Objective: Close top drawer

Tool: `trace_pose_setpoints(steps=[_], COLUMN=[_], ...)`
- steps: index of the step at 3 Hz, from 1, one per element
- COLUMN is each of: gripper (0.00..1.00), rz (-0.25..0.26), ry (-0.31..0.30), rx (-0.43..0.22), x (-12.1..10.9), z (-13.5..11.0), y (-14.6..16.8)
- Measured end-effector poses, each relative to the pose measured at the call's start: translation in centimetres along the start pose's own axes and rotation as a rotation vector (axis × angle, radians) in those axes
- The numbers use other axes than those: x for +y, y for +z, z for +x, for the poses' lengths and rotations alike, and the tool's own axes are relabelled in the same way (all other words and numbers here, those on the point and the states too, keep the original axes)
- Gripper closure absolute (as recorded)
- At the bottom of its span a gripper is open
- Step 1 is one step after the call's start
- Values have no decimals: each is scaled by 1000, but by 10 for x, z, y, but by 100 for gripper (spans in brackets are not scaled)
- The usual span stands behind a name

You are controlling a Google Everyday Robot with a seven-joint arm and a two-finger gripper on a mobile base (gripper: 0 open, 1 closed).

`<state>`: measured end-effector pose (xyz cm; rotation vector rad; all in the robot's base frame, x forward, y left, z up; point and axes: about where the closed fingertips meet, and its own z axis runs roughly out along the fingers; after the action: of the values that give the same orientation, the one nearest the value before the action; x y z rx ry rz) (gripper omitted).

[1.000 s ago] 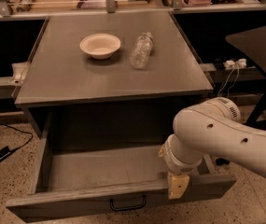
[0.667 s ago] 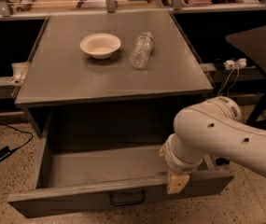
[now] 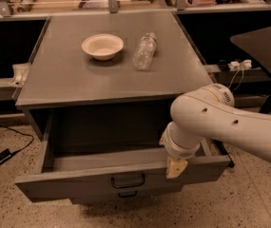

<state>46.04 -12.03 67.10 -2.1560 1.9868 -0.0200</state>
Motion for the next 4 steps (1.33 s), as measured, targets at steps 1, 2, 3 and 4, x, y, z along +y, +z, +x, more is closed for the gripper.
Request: trace_pose_setpoints(steps=[1,2,3,4], gripper=[31,31,23,23], rz=[0,33,84,115], ry=[0,-10,-21,-34], rx=[0,4,2,-4], x=[0,-37,-74,-85], z=[0,1,2,-1], y=[0,3,-2,-8])
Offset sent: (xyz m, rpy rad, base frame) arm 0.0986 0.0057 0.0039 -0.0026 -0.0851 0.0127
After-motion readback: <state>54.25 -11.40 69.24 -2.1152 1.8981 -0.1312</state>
